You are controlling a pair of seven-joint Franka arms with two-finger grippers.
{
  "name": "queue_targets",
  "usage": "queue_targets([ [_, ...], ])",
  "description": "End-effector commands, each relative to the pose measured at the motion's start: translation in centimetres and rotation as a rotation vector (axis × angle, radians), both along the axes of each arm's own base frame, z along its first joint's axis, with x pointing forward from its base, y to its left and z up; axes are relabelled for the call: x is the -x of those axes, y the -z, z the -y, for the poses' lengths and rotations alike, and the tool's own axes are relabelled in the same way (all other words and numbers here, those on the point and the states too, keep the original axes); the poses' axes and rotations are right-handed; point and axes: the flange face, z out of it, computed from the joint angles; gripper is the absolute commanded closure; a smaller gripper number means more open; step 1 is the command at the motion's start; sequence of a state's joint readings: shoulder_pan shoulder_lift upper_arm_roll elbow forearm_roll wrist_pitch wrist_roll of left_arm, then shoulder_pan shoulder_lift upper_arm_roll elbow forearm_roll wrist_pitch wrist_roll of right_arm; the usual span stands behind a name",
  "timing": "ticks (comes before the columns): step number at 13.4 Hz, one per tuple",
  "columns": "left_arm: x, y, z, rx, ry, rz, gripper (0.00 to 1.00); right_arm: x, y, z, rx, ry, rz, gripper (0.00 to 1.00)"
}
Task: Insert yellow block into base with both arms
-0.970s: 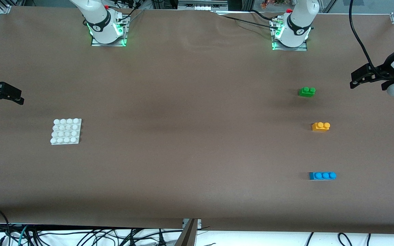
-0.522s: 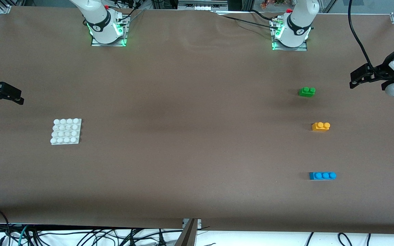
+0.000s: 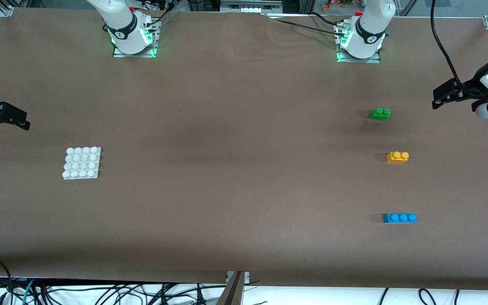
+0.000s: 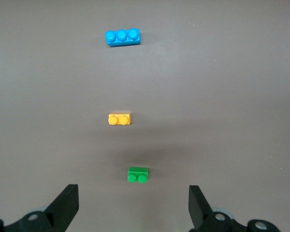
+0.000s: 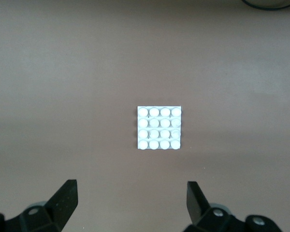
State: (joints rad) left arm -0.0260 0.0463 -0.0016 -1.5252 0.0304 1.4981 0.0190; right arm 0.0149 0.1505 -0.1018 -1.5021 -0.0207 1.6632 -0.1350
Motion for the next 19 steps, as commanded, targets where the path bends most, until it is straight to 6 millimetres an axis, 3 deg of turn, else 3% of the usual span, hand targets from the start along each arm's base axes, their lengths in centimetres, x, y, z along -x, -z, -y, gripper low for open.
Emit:
queue_targets([
  [1, 0.2, -0.3, -0.1, -0.033, 0.02, -0.011, 0.0, -0.2, 0.3, -0.1, -0.014, 0.007, -0.009, 0.0],
  [5, 0.2, -0.4, -0.1, -0.033, 0.02, -0.009, 0.0, -0.7, 1.9, 0.2, -0.002, 0.009, -0.039, 0.0],
  [7, 0.2, -0.4, -0.1, -0.033, 0.02, -0.009, 0.0, -1.5, 4.7, 1.7, -0.003, 0.029, -0.085, 0.0],
  [14, 0.2, -0.4, -0.1, -0.034, 0.02, -0.008, 0.0, -2.7, 10.6, 3.6, -0.005, 0.064, -0.179, 0.0],
  [19, 0.3, -0.4, -0.3, -0.035, 0.016, -0.017, 0.0, -4.3, 18.4, 5.0, -0.002, 0.075, -0.239, 0.0],
])
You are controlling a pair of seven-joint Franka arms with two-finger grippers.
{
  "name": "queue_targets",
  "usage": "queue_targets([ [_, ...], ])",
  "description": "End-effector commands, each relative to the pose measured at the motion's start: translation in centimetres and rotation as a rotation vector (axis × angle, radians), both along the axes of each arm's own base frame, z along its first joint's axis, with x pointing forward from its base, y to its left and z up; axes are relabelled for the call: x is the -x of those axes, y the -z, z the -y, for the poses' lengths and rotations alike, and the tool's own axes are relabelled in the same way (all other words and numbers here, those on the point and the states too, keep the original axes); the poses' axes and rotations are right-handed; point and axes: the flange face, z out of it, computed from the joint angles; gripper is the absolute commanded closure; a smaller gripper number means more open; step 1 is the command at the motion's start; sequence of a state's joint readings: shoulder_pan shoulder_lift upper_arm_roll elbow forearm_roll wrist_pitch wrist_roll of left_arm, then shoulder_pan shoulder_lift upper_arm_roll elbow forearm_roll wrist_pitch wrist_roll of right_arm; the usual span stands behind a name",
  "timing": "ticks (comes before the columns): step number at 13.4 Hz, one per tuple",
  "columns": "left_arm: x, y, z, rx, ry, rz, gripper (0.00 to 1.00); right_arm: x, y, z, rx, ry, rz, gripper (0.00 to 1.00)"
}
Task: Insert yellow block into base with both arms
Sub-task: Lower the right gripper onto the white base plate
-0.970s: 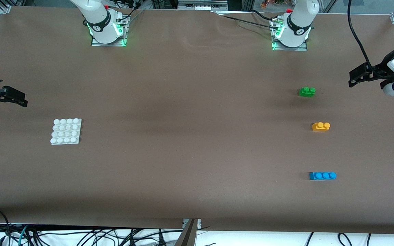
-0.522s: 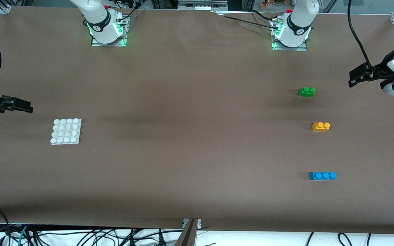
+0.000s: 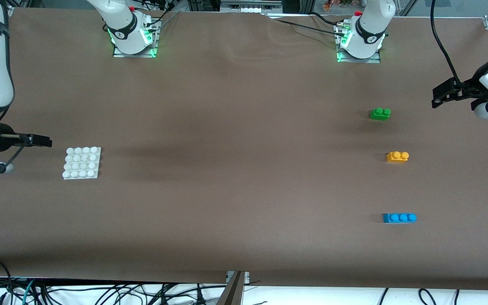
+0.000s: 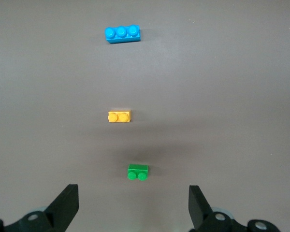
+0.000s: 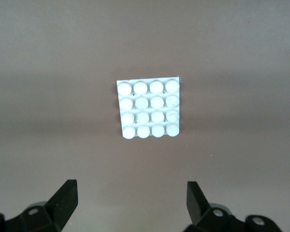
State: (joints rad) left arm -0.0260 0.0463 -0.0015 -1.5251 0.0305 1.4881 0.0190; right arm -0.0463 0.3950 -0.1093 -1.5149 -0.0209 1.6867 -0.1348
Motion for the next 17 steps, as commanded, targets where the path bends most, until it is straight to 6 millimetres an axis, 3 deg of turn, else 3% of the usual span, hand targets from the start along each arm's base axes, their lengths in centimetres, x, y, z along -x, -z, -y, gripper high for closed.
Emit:
queue_targets([
  [1, 0.1, -0.5, -0.2, -0.034, 0.018, -0.005, 0.0, -0.8, 4.5, 0.7, 0.001, 0.005, -0.004, 0.0],
  [3, 0.1, -0.6, -0.2, -0.036, 0.018, -0.004, 0.0, -0.9, 8.4, 0.8, 0.004, 0.004, -0.001, 0.0],
  [10, 0.1, -0.6, 0.1, -0.037, 0.024, -0.002, 0.0, 1.0, 18.4, 0.7, 0.007, -0.006, -0.016, 0.0],
  [13, 0.1, -0.6, 0.1, -0.037, 0.024, -0.002, 0.0, 1.6, 20.3, 0.8, 0.008, -0.01, -0.018, 0.0],
  [17, 0.1, -0.6, 0.1, -0.038, 0.026, -0.002, 0.0, 1.6, 20.8, 2.2, 0.014, -0.038, -0.011, 0.0],
])
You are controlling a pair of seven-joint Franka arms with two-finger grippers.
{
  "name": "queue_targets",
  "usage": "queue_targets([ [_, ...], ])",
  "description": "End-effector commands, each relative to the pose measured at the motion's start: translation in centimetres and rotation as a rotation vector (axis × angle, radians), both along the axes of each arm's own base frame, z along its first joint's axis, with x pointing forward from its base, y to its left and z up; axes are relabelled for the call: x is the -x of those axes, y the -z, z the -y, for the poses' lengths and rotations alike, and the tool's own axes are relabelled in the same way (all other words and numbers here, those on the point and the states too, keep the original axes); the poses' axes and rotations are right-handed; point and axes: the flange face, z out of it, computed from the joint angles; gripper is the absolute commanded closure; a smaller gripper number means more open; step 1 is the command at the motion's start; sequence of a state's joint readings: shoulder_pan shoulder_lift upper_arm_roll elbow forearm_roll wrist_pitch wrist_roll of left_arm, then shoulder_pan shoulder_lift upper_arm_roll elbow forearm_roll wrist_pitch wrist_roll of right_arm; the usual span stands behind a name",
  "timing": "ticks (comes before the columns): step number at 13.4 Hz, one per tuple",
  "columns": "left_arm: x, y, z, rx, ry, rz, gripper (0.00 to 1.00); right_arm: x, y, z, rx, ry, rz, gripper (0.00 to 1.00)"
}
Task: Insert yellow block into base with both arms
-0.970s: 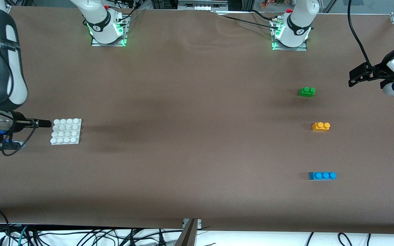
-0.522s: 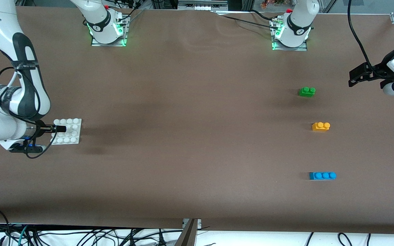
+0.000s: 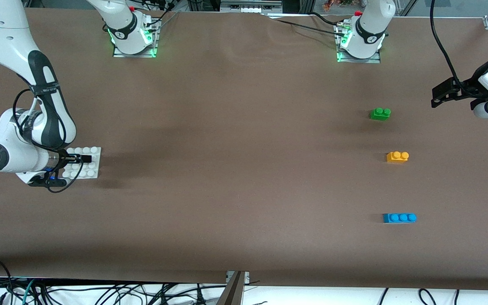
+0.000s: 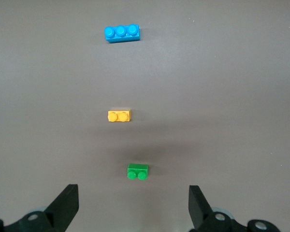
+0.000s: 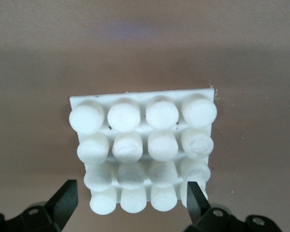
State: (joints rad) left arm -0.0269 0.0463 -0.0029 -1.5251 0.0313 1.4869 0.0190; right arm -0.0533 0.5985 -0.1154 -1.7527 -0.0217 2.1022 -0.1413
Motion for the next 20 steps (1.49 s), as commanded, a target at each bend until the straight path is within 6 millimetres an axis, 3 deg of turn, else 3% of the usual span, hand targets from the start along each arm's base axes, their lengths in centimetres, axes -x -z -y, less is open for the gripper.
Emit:
queue_targets([
  [1, 0.1, -0.6, 0.0, -0.038, 0.022, -0.001, 0.0, 0.4, 0.3, 2.2, -0.002, -0.034, 0.016, 0.0],
  [4, 0.1, -0.5, -0.1, -0.036, 0.02, -0.004, 0.0, 0.7, 1.9, 3.7, -0.004, -0.04, 0.022, 0.0],
  [20, 0.1, -0.6, -0.1, -0.036, 0.019, -0.001, 0.0, 2.1, 3.1, 2.9, -0.022, -0.04, -0.026, 0.0],
])
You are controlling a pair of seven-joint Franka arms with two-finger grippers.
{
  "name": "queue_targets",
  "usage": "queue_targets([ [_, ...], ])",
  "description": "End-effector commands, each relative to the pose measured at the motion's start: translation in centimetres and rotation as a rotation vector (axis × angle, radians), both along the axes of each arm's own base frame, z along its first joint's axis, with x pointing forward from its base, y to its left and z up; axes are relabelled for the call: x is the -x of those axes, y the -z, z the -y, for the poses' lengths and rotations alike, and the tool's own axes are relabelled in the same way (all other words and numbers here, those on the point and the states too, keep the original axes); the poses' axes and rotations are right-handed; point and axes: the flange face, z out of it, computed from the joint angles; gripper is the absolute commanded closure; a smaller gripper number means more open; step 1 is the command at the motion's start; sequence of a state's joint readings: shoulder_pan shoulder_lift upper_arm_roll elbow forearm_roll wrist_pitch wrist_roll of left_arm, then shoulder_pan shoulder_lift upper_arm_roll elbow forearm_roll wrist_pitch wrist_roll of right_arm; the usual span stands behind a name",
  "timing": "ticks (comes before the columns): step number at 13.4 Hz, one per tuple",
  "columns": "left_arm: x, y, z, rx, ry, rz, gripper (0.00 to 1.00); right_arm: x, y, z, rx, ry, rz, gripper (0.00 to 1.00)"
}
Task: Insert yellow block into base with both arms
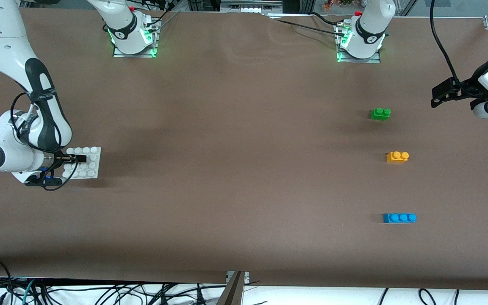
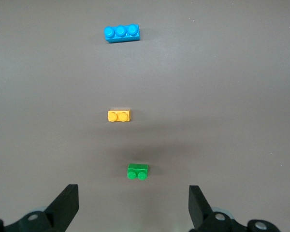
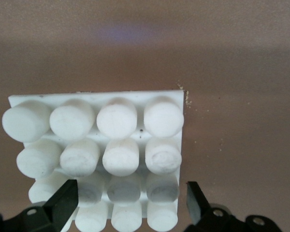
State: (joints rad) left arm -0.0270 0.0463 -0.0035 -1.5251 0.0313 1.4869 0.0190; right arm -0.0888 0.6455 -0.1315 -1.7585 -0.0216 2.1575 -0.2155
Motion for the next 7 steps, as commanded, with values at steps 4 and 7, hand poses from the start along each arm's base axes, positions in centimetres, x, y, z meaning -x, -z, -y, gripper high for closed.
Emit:
queue_targets([
  [4, 0.1, -0.6, -0.1, -0.036, 0.018, -0.002, 0.0, 1.2, -0.4, -0.5, -0.017, -0.015, -0.013, 0.0],
  [7, 0.1, -0.6, -0.1, -0.036, 0.018, -0.001, 0.0, 1.2, -0.7, -0.6, -0.017, -0.013, -0.01, 0.0],
])
